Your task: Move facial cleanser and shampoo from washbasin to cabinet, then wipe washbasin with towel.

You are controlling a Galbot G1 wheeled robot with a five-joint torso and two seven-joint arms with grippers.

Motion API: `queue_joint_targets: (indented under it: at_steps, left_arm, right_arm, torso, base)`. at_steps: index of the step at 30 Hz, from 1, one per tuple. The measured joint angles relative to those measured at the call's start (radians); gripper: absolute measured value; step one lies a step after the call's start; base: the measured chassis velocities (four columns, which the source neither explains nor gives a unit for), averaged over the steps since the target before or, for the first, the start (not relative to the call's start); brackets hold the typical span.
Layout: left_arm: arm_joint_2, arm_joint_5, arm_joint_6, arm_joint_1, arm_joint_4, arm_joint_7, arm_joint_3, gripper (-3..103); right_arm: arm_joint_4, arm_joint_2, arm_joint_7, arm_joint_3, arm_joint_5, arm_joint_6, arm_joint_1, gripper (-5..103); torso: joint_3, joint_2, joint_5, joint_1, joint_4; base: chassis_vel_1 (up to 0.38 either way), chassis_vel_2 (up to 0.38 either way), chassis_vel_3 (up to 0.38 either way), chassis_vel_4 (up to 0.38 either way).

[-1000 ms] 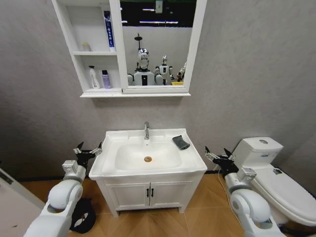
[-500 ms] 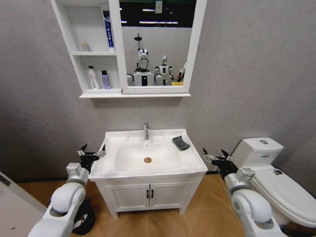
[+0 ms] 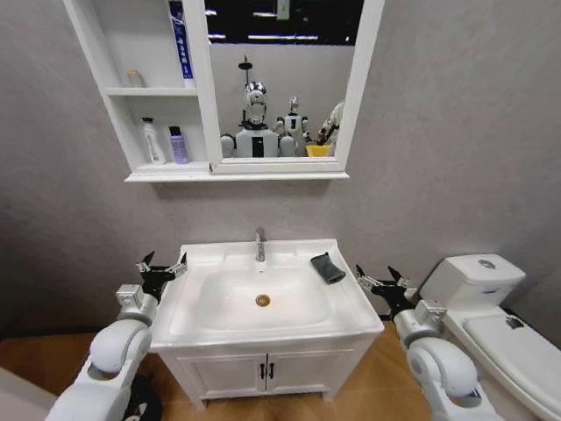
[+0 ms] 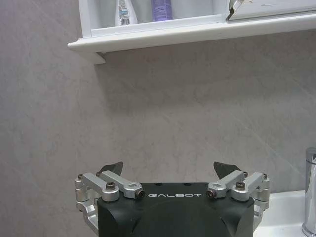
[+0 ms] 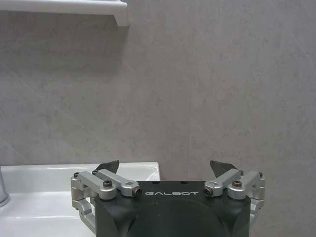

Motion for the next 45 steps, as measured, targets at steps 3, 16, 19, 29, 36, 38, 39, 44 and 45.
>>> queue_joint_targets:
  at_steps: [3,16,19,29,36,38,39,44,45]
  left_arm:
    - [-0.006,0.0,0.0,0.004,-0.01,-0.002,-0.002,100]
    - [-0.041,0.03,-0.001,0.02,-0.036,-0.002,0.011,100]
    - [-0.047,0.036,-0.003,0.032,-0.046,-0.004,0.009,100]
    - [-0.072,0.045,-0.011,0.082,-0.083,-0.004,-0.041,100]
    - [-0.091,0.047,-0.012,0.091,-0.098,-0.001,-0.055,100]
    - [-0.093,0.047,-0.014,0.095,-0.102,-0.001,-0.06,100]
    - [-0.093,0.047,-0.016,0.097,-0.102,-0.001,-0.065,100]
    - [-0.091,0.043,-0.025,0.097,-0.097,-0.002,-0.09,100]
    - [-0.091,0.043,-0.025,0.097,-0.097,-0.002,-0.09,100]
  right_arm:
    - [-0.094,-0.124,0.022,-0.009,0.056,-0.05,0.082,100]
    - [-0.26,-0.342,-0.034,-0.119,0.453,-0.325,0.352,100]
    - [-0.302,-0.362,-0.029,-0.201,0.47,-0.352,0.42,100]
    - [-0.468,-0.364,-0.08,-0.487,0.357,-0.358,0.63,100]
    - [-0.551,-0.323,-0.08,-0.576,0.341,-0.355,0.731,100]
    - [-0.576,-0.311,-0.077,-0.601,0.341,-0.354,0.753,100]
    - [-0.585,-0.307,-0.075,-0.61,0.34,-0.354,0.758,100]
    - [-0.618,-0.294,-0.064,-0.631,0.331,-0.353,0.765,100]
    - [-0.618,-0.294,-0.064,-0.631,0.331,-0.353,0.765,100]
  torso:
    - [0.0,0.0,0.0002,-0.001,0.0004]
    - [0.0,0.0,0.0002,-0.001,0.0001]
    - [0.0,0.0,0.0003,-0.001,0.0003]
    - [0.0,0.0,0.0001,-0.001,0.0003]
    - [0.0,0.0,0.0,-0.001,0.0004]
    - [0.0,0.0,0.0,-0.001,0.0003]
    - [0.0,0.0,0.0,0.0,0.0003]
    - [0.0,0.0,0.0,-0.001,0.0001]
    - [0.0,0.0,0.0,-0.001,0.0001]
  base:
    - [0.027,-0.011,-0.037,0.023]
    - [0.008,-0.003,-0.007,0.007]
    - [0.0,0.0,0.0,0.0]
    - [0.0,0.0,0.0,0.0]
    - [0.0,0.0,0.0,0.0]
    - [0.0,0.0,0.0,0.0]
    - [0.0,0.0,0.0,0.0]
    - [0.0,0.0,0.0,0.0]
    - [0.0,0.0,0.0,0.0]
